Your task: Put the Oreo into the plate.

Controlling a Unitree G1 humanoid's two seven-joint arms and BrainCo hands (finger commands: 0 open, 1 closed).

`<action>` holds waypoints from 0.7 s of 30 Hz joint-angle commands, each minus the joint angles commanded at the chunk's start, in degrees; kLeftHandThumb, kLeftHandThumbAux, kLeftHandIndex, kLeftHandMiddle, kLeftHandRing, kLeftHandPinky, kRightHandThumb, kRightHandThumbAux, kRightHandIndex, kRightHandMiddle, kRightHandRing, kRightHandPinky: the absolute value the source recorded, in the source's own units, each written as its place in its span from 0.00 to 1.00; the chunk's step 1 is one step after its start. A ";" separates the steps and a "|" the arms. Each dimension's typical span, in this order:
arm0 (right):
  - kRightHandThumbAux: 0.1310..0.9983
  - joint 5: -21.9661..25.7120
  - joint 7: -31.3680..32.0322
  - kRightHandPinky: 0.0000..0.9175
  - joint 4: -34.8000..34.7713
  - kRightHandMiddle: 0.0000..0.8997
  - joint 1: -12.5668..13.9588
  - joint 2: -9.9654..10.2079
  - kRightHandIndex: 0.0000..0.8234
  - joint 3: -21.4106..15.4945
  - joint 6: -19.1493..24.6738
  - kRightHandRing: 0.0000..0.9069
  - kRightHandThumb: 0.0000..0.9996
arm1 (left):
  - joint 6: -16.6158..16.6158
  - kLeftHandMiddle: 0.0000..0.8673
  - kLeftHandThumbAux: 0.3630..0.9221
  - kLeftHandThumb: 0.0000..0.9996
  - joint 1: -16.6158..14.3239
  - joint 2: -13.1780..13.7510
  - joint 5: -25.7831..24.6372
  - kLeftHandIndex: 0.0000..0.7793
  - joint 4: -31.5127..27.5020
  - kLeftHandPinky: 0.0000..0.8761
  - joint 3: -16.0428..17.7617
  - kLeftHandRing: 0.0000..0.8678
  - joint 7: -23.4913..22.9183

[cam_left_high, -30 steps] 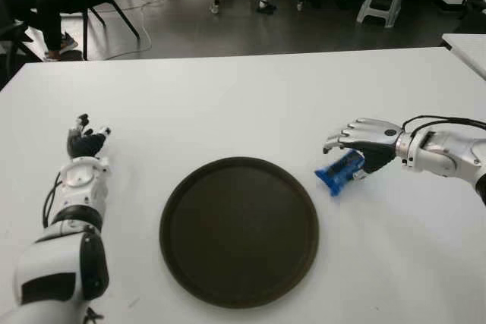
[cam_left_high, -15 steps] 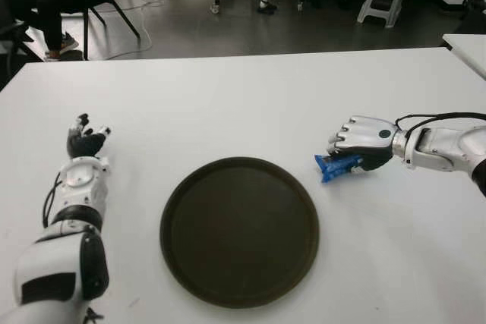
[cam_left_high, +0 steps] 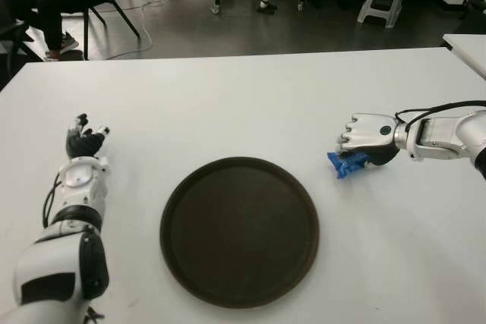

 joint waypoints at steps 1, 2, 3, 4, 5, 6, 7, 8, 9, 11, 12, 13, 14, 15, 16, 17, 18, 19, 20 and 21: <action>0.68 0.48 0.33 0.73 0.04 0.88 0.08 0.00 0.53 -0.22 -0.18 0.85 0.70 | 0.00 0.00 0.81 0.02 0.00 0.01 0.03 0.00 0.00 0.05 0.03 0.00 0.01; 0.68 1.14 0.76 0.72 0.25 0.88 0.03 0.05 0.53 -0.46 -0.76 0.84 0.70 | 0.01 0.00 0.81 0.02 0.00 0.02 0.02 0.00 0.02 0.05 0.08 0.00 0.00; 0.68 1.61 1.11 0.70 0.37 0.87 -0.01 0.07 0.53 -0.62 -1.17 0.84 0.70 | 0.01 0.00 0.81 0.02 0.00 0.02 0.02 0.00 0.04 0.06 0.11 0.01 -0.01; 0.68 1.89 1.37 0.69 0.40 0.87 -0.04 0.07 0.53 -0.71 -1.43 0.84 0.70 | 0.01 0.00 0.82 0.02 0.01 0.02 0.02 0.00 0.04 0.06 0.14 0.01 -0.02; 0.68 2.24 1.68 0.69 0.52 0.87 -0.06 0.10 0.53 -0.81 -1.70 0.84 0.70 | 0.01 0.00 0.82 0.02 0.01 0.02 0.02 0.00 0.06 0.06 0.17 0.01 -0.03; 0.68 2.60 1.71 0.67 0.53 0.86 -0.02 0.08 0.53 -1.00 -1.88 0.83 0.70 | 0.01 0.00 0.82 0.01 0.01 0.02 0.02 0.00 0.08 0.06 0.20 0.01 -0.07; 0.68 2.88 1.75 0.67 0.52 0.86 0.01 0.05 0.53 -1.14 -2.01 0.83 0.70 | 0.02 0.00 0.82 0.01 0.01 0.02 0.02 0.00 0.09 0.06 0.22 0.01 -0.10; 0.68 3.08 1.55 0.67 0.44 0.85 0.09 0.00 0.53 -1.26 -2.05 0.83 0.70 | 0.02 0.00 0.82 0.01 0.02 0.02 0.02 0.00 0.11 0.06 0.24 0.01 -0.13; 0.68 3.21 1.42 0.68 0.36 0.85 0.15 -0.06 0.53 -1.31 -2.04 0.83 0.70 | 0.02 0.00 0.81 0.01 0.02 0.03 0.03 0.00 0.11 0.06 0.25 0.01 -0.15; 0.68 3.21 1.16 0.69 0.16 0.85 0.27 -0.15 0.53 -1.36 -1.79 0.83 0.70 | -0.02 0.00 0.81 0.01 0.05 0.03 0.13 0.00 0.13 0.06 0.19 0.01 -0.14; 0.68 3.06 1.09 0.69 -0.03 0.85 0.35 -0.20 0.53 -1.37 -1.42 0.83 0.70 | -0.02 0.00 0.80 0.01 0.05 0.04 0.24 0.00 0.13 0.06 0.11 0.01 -0.09; 0.68 2.95 1.05 0.67 -0.17 0.85 0.41 -0.24 0.53 -1.40 -1.16 0.82 0.70 | -0.03 0.00 0.80 0.01 0.05 0.04 0.31 0.00 0.13 0.06 0.05 0.01 -0.06; 0.68 2.88 1.13 0.66 -0.33 0.84 0.48 -0.28 0.53 -1.45 -0.88 0.82 0.70 | -0.02 0.00 0.80 0.01 0.04 0.06 0.44 0.00 0.12 0.06 -0.06 0.01 0.00; 0.68 2.81 1.13 0.65 -0.37 0.83 0.52 -0.29 0.53 -1.47 -0.67 0.81 0.70 | -0.02 0.00 0.80 0.01 0.04 0.05 0.53 0.00 0.13 0.05 -0.14 0.01 0.05; 0.68 2.87 1.44 0.64 -0.38 0.83 0.58 -0.28 0.53 -1.55 -0.45 0.81 0.70 | -0.02 0.00 0.80 0.01 0.04 0.05 0.66 0.00 0.13 0.05 -0.26 0.00 0.13; 0.68 2.93 1.67 0.62 -0.40 0.82 0.62 -0.27 0.53 -1.60 -0.29 0.79 0.70 | -0.01 0.00 0.80 0.00 0.04 0.05 0.74 0.00 0.12 0.05 -0.35 0.00 0.19; 0.68 3.02 1.77 0.61 -0.39 0.81 0.65 -0.27 0.52 -1.67 -0.21 0.78 0.70 | -0.03 0.00 0.80 0.00 0.04 0.06 0.82 0.00 0.12 0.04 -0.42 0.00 0.25; 0.68 3.10 1.83 0.60 -0.41 0.81 0.67 -0.28 0.52 -1.72 -0.16 0.78 0.70 | -0.03 0.00 0.80 0.00 0.05 0.07 0.86 0.00 0.11 0.04 -0.46 0.00 0.29; 0.68 3.15 1.63 0.60 -0.40 0.80 0.68 -0.29 0.52 -1.77 -0.17 0.78 0.70 | -0.05 0.00 0.80 0.00 0.06 0.08 0.89 0.00 0.11 0.04 -0.50 0.00 0.34; 0.68 3.19 1.50 0.61 -0.40 0.81 0.69 -0.31 0.52 -1.81 -0.17 0.78 0.70 | -0.05 0.00 0.80 0.00 0.07 0.08 0.91 0.00 0.10 0.05 -0.52 0.01 0.38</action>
